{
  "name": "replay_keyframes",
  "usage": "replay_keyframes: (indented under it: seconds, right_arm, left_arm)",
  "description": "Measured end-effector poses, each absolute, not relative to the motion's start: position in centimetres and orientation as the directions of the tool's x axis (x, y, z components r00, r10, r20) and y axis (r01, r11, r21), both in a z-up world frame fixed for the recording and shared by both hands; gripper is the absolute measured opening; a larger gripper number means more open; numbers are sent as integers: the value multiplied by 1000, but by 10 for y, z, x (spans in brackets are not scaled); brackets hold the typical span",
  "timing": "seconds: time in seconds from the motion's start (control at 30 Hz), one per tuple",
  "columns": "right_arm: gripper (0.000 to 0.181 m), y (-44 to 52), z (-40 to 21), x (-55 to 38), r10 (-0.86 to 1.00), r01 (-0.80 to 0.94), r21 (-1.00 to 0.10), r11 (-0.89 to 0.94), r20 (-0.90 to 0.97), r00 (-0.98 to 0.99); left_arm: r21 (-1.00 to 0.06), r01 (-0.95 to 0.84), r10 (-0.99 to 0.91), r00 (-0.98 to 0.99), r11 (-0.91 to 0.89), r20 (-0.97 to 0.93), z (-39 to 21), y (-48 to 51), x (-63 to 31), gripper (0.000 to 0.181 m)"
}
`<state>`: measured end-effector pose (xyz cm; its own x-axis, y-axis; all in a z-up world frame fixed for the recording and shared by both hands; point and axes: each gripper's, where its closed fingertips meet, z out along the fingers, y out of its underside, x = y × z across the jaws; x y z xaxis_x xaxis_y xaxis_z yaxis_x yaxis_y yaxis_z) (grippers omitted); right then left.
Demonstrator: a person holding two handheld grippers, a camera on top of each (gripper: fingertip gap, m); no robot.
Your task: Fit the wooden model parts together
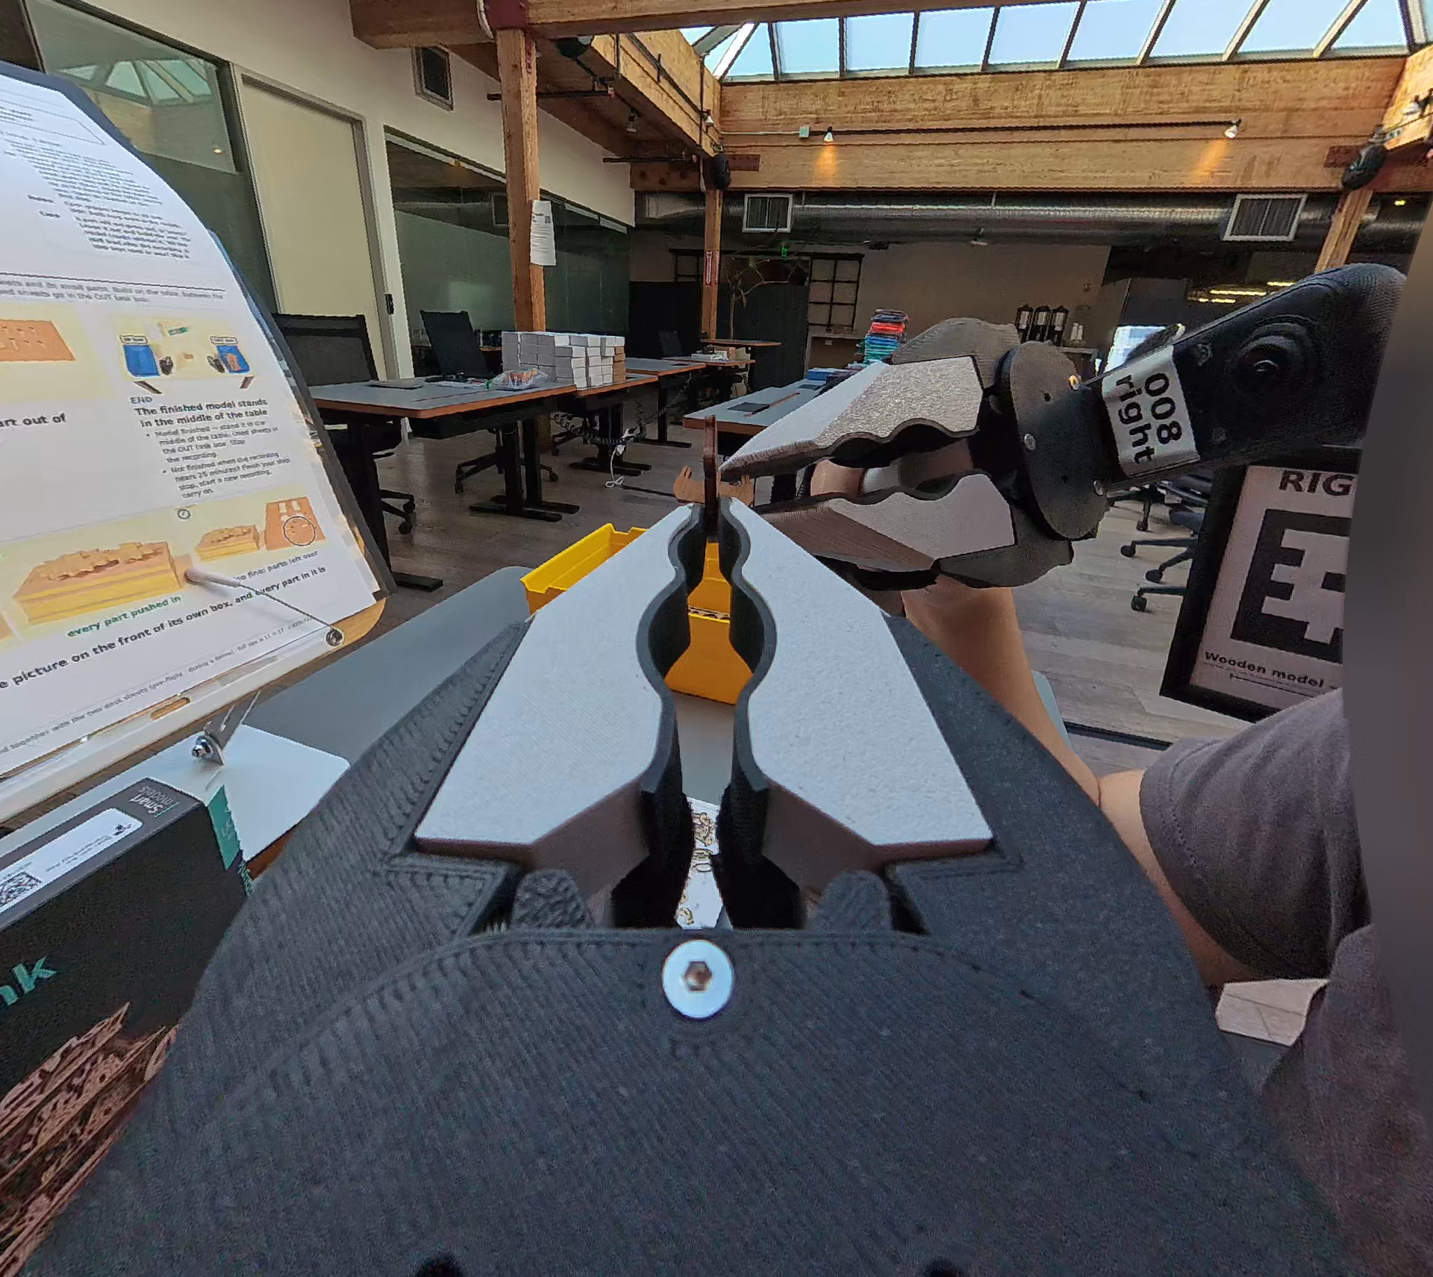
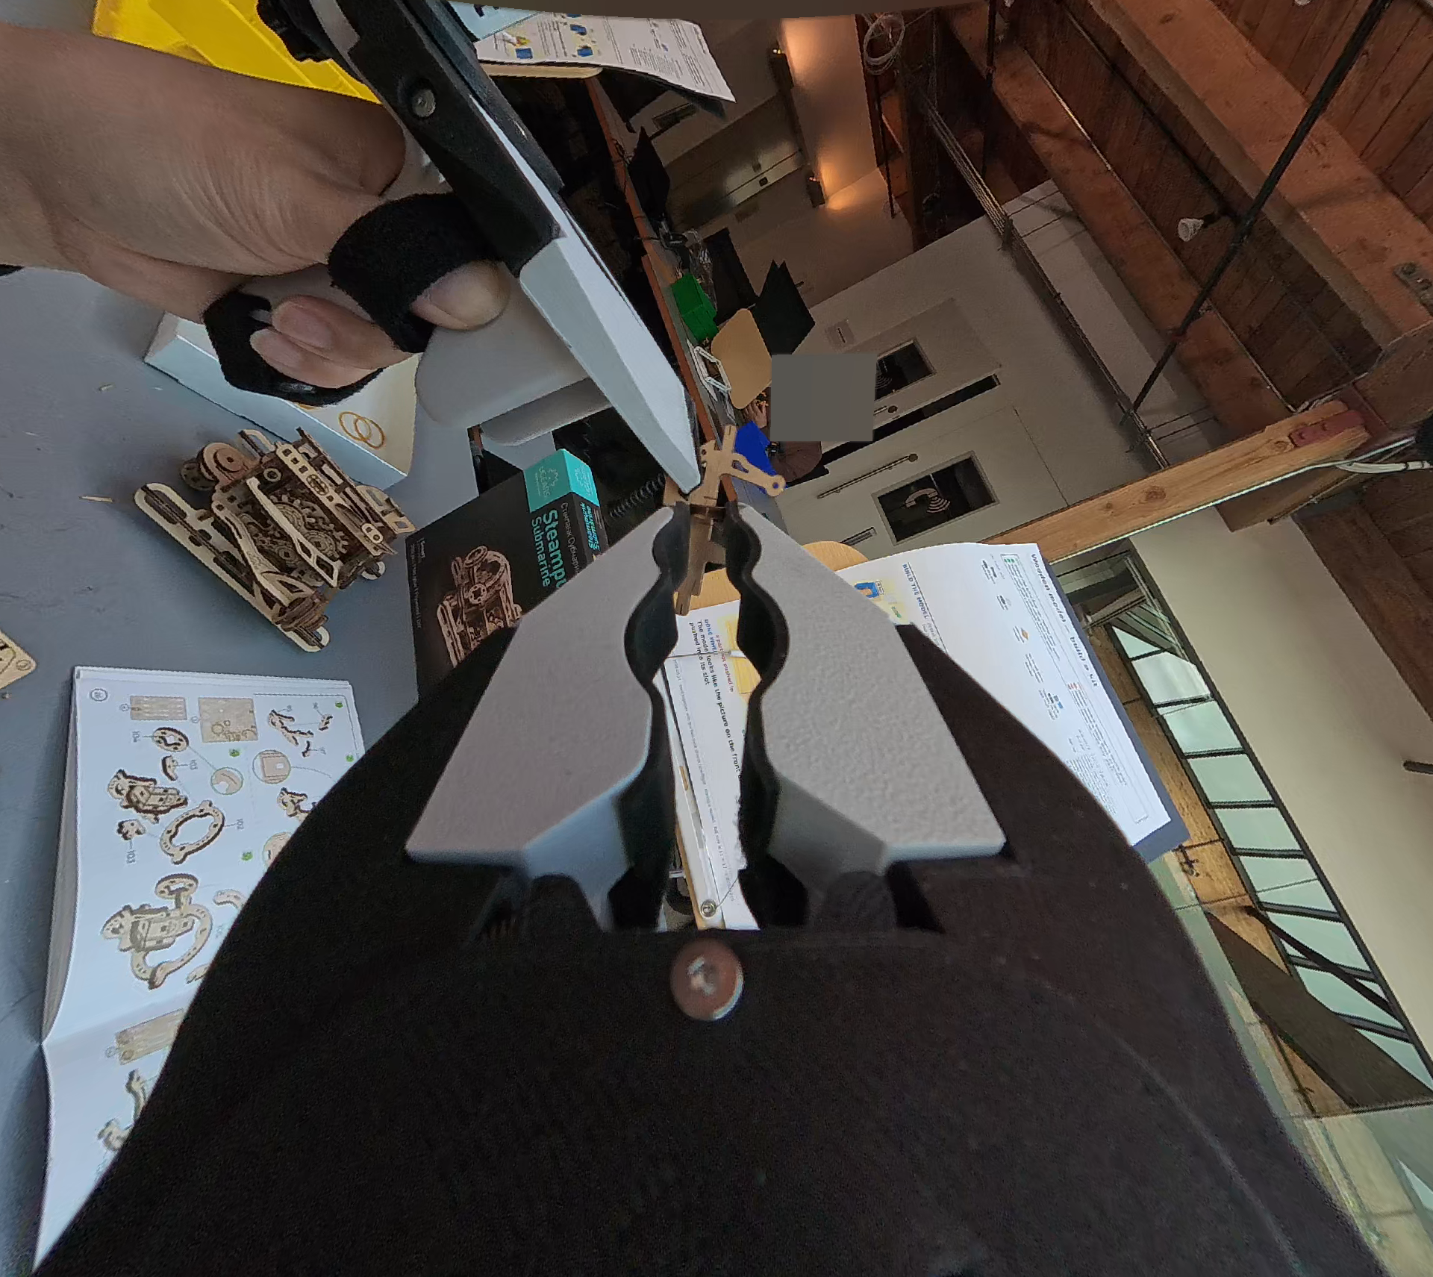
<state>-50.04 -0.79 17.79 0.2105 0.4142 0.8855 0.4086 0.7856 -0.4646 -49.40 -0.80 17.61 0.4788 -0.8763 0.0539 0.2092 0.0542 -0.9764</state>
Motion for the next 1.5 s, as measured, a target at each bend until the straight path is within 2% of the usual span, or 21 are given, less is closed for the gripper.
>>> replay_keyframes:
  seconds: [0.2,0.33,0.53,0.7,1.03,1.5]
  right_arm:
    - [6,-9,177,-498,404,446,-454,772,891,208]
    - [6,-13,181,-496,462,410,-513,754,858,223]
    - [6,-13,179,-497,451,410,-498,765,867,211]
    - [6,-17,179,-493,551,333,-578,745,814,183]
    - [6,-18,177,-494,622,301,-637,710,767,158]
    - [6,-14,179,-495,530,366,-562,742,825,194]
  left_arm:
    - [-977,168,-856,517,131,-26,177,-10,-492,0]
    - [-968,157,-841,534,196,-84,181,-14,-490,0]
    - [-972,173,-864,500,160,-53,179,-14,-491,0]
    - [-967,133,-855,504,218,-124,179,-19,-487,0]
    - [-960,100,-845,504,260,-176,178,-20,-488,0]
    - [-968,186,-880,470,170,-64,180,-16,-489,0]
